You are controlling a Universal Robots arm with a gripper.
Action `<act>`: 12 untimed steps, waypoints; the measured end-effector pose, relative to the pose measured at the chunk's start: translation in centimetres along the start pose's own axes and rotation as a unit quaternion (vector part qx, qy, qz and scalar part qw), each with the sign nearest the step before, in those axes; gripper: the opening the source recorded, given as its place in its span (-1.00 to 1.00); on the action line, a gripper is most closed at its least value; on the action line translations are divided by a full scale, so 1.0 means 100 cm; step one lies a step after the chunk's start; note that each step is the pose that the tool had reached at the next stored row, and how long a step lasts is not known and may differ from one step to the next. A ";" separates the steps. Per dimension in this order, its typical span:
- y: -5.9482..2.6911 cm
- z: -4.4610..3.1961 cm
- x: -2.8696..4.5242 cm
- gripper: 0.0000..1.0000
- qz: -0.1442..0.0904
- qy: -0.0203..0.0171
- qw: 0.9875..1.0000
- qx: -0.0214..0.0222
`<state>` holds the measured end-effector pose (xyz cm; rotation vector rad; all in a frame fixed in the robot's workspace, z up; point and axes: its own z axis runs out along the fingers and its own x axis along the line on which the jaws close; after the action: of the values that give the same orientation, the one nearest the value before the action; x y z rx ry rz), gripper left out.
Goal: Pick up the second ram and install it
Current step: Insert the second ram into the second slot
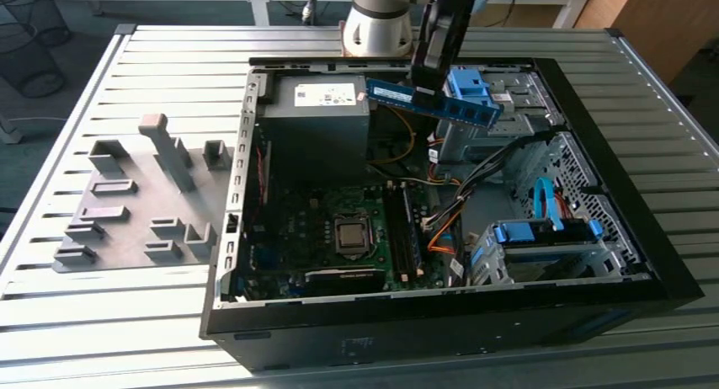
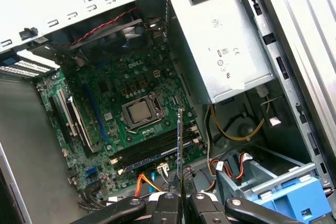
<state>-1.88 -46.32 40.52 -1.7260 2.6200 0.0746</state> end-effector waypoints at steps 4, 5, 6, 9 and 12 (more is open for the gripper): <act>0.0000 0.0000 0.0000 -0.72 0.003 0.000 1.000 0.000; 0.0000 0.0000 0.0000 -0.72 0.004 0.000 1.000 0.000; 0.0000 0.0000 0.0000 -0.72 0.005 0.000 1.000 0.000; 0.0000 0.0000 0.0000 -0.72 0.007 0.000 1.000 0.000; 0.0000 0.0000 0.0000 -0.72 0.010 0.000 1.000 0.000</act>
<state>-1.88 -46.31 40.52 -1.7003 2.6361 0.0746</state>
